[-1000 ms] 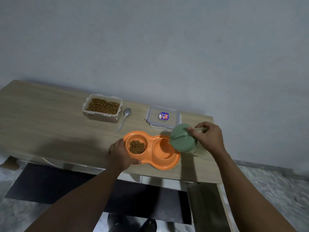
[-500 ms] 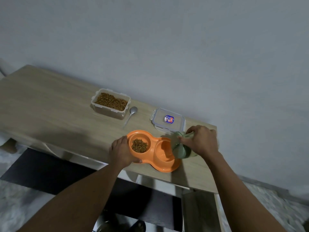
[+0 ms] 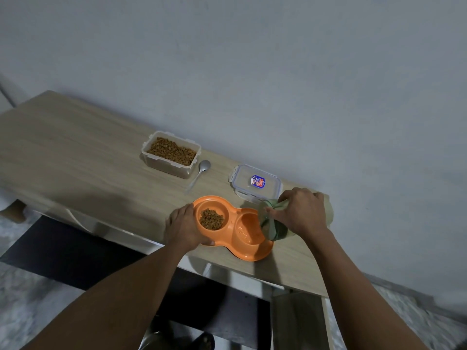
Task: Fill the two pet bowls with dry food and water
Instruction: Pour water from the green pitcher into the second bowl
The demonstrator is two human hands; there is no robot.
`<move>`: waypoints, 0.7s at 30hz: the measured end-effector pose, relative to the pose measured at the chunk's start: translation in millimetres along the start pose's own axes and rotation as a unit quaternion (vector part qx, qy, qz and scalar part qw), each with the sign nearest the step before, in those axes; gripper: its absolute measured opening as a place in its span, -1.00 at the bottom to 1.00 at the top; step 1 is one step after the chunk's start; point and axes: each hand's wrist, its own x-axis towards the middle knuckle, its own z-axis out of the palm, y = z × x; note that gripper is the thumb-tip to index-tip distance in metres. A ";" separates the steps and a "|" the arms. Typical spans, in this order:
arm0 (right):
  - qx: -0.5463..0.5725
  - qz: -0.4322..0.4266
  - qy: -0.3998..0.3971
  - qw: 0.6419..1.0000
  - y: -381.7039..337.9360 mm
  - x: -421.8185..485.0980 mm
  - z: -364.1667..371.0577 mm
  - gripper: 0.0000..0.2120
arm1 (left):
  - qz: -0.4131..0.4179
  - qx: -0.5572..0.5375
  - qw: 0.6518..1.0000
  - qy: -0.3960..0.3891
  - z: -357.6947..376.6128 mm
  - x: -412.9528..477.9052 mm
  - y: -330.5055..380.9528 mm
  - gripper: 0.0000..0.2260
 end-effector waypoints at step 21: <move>0.196 0.110 -0.011 0.974 37.5 -12.8 -4.1 -0.56 | 0.009 0.001 1.000 0.009 -1.0 -1.8 0.9 0.12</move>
